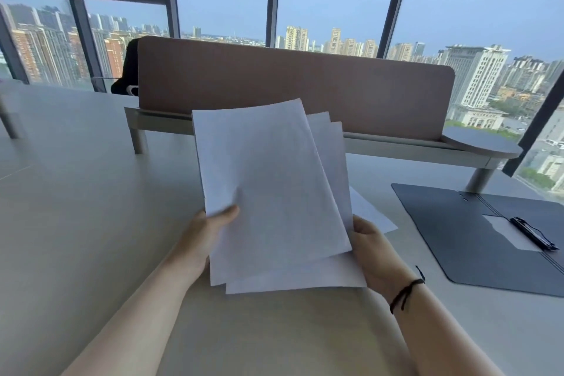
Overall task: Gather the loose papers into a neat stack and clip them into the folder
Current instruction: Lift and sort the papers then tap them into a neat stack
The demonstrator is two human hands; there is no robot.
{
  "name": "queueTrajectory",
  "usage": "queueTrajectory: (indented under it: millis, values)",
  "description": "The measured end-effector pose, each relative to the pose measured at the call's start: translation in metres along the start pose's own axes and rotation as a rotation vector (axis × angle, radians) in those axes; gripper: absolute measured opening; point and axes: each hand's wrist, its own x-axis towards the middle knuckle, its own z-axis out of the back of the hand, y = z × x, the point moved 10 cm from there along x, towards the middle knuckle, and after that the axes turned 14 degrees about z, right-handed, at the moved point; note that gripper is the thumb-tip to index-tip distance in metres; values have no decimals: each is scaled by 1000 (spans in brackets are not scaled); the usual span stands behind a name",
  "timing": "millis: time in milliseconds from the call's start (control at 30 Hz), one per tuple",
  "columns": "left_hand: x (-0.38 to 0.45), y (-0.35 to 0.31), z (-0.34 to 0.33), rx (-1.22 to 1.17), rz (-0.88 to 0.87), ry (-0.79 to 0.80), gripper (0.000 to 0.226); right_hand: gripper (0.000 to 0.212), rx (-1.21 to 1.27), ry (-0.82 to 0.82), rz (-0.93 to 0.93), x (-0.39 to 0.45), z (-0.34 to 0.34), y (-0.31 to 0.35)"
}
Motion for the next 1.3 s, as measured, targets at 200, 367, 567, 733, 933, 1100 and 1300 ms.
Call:
queueTrajectory:
  millis: [200,367,567,733,933,1100,1300]
  values:
    - [0,15,-13,157,32,60,18,31,60,69,106,0,-17,13]
    - [5,12,-11,260,-61,41,19,24,-414,17,219,7,-4,7]
    - [8,-9,8,219,-194,-63,45,61,-1172,407,39,-8,-23,-14]
    - [20,-4,35,-8,-87,-92,49,76,-1285,349,59,-19,-55,3]
    - [23,12,28,-229,40,80,53,54,-1065,133,182,-1,-42,32]
    - [25,24,15,-21,94,22,37,60,-1267,78,-155,0,16,-3]
    - [20,24,-1,144,91,12,20,29,-1227,122,-221,3,16,6]
